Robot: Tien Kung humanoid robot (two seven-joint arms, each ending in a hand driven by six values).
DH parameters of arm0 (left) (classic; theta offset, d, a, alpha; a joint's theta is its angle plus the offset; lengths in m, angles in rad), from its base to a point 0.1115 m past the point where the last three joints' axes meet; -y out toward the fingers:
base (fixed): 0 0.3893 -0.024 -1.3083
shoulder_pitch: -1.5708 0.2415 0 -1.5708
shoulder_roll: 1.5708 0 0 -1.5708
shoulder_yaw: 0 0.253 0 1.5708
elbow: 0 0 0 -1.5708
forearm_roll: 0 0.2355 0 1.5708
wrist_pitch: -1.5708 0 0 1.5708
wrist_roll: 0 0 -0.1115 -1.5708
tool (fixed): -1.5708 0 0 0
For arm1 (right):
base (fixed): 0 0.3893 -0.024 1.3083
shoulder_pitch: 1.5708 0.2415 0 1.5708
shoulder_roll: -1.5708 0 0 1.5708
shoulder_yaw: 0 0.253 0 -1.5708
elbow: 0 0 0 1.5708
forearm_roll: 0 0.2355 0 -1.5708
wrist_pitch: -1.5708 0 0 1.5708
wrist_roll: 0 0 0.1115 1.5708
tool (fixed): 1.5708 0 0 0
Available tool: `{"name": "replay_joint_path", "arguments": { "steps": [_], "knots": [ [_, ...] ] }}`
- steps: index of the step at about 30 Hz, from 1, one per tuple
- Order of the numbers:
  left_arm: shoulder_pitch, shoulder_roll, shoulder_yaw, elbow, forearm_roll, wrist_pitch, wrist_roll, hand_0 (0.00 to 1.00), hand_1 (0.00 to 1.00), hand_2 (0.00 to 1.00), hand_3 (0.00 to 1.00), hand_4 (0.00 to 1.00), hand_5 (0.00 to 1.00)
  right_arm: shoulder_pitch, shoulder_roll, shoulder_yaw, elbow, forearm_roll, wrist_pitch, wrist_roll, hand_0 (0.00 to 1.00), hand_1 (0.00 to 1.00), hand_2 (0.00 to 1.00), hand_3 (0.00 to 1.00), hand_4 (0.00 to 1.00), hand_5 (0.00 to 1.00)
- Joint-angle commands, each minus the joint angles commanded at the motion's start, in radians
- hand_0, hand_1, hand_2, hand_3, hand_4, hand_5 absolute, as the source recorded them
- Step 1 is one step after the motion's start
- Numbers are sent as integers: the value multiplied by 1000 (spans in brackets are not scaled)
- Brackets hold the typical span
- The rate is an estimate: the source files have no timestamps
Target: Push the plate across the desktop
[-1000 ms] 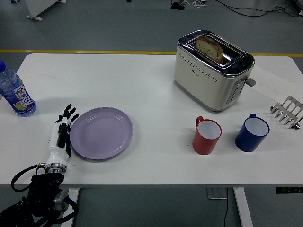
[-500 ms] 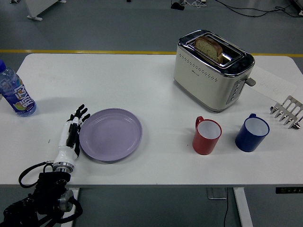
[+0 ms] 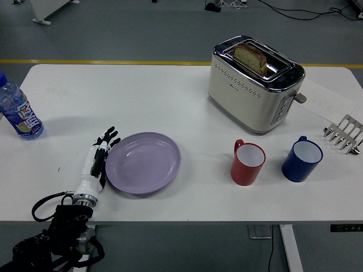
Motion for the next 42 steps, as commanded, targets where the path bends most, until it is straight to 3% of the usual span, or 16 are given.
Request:
{"name": "replay_joint_path", "arguments": {
  "steps": [18, 42],
  "knots": [
    [-39, -20, 57, -11, -5, 1, 0, 825, 868, 923, 910, 487, 998, -1, 0, 9, 0, -18, 7, 1, 576, 542, 616, 618, 135, 645],
    [-80, -23, 135, -12, -36, -3, 0, 825, 868, 923, 908, 484, 998, 6, 0, 9, -2, -17, 8, 8, 578, 542, 616, 617, 135, 642]
  ]
}}
